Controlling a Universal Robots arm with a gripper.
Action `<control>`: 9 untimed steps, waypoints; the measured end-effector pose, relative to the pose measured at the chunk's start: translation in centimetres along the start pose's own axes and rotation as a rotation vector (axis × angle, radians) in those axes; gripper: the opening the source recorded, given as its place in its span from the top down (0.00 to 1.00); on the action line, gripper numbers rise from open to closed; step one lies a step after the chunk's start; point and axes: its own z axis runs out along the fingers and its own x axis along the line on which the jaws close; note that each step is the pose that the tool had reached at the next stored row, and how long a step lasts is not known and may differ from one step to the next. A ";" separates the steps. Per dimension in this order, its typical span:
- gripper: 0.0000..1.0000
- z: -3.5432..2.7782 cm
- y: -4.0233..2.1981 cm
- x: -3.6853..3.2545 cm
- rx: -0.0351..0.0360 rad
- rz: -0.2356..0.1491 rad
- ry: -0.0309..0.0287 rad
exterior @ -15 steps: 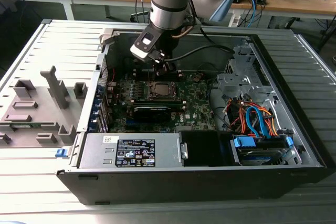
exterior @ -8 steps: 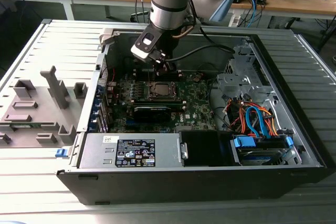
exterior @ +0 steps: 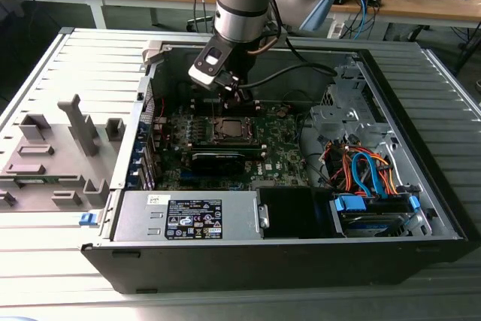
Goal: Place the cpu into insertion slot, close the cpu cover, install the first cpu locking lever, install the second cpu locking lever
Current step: 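Install the first cpu locking lever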
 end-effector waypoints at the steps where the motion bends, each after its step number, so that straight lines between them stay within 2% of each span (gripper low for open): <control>1: 0.89 0.00 0.00 0.00 0.0002 -0.005 -0.0003; 9: 0.89 0.00 0.00 0.00 0.0017 -0.031 -0.0019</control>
